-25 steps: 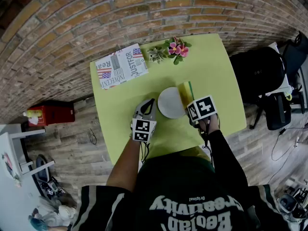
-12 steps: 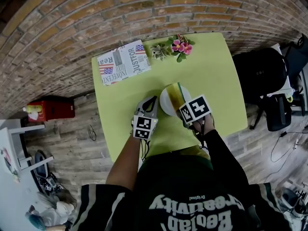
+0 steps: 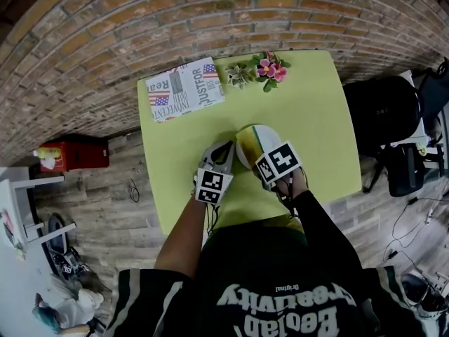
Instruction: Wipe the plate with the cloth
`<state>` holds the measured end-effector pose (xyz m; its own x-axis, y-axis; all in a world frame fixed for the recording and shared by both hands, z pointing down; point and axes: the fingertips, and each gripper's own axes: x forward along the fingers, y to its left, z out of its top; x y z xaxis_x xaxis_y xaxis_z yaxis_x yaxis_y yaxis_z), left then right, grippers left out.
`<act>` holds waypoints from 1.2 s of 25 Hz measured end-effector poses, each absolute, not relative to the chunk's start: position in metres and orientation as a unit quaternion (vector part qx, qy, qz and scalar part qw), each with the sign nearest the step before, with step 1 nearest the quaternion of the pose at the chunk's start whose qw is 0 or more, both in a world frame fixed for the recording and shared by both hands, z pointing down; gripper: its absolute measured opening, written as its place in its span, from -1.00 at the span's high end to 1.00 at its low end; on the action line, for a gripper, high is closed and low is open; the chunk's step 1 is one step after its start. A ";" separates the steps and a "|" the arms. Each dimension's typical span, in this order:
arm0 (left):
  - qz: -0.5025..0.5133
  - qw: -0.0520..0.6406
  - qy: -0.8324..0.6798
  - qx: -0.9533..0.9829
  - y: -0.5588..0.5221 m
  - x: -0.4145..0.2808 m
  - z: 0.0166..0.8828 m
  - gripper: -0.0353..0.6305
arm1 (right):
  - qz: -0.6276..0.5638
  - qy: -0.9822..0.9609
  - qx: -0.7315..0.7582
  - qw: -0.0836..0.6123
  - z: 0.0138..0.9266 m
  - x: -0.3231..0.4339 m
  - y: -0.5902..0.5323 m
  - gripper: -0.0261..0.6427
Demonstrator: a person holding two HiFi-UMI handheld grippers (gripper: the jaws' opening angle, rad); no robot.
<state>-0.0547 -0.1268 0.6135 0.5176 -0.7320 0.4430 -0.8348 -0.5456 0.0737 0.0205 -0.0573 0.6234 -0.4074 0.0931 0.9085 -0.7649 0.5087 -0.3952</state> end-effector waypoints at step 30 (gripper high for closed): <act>0.181 0.138 -0.450 0.863 -0.126 -0.055 0.614 0.88 | 0.474 -0.682 0.256 0.495 0.634 0.035 -0.051 0.53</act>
